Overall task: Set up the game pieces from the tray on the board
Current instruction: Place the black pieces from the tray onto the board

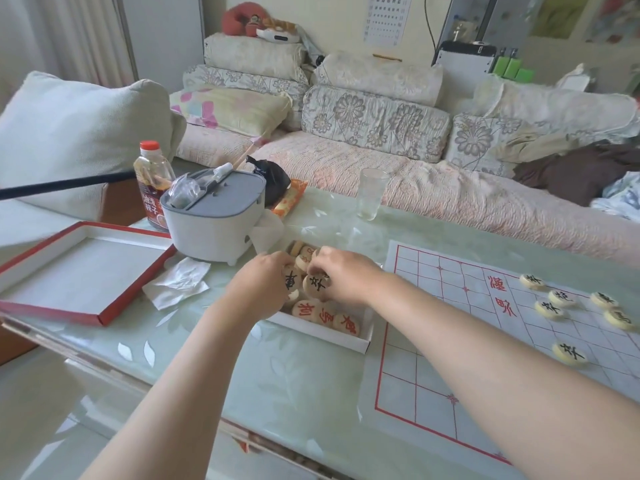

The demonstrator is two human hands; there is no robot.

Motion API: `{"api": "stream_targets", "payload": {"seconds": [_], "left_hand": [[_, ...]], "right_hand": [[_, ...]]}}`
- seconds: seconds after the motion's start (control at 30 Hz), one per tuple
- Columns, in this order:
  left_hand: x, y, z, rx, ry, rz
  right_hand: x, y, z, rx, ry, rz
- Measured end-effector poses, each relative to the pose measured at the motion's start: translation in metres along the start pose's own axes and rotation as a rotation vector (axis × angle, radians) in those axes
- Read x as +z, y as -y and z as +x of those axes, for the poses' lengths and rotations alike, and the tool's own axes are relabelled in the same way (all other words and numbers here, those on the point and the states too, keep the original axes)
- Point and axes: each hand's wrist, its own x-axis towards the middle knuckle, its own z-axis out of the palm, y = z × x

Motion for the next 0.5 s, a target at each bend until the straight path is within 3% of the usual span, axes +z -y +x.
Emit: {"api": "stream_targets", "payload": {"seconds": [0.27, 0.5], "left_hand": [[0.016, -0.048, -0.004, 0.122, -0.101, -0.178], [0.052, -0.113, -0.024, 0.214, 0.094, -0.245]], "right_hand": [[-0.028, -0.031, -0.066, 0.133, -0.093, 0.402], [-0.030, -0.082, -0.163, 0.287, -0.136, 0.394]]}}
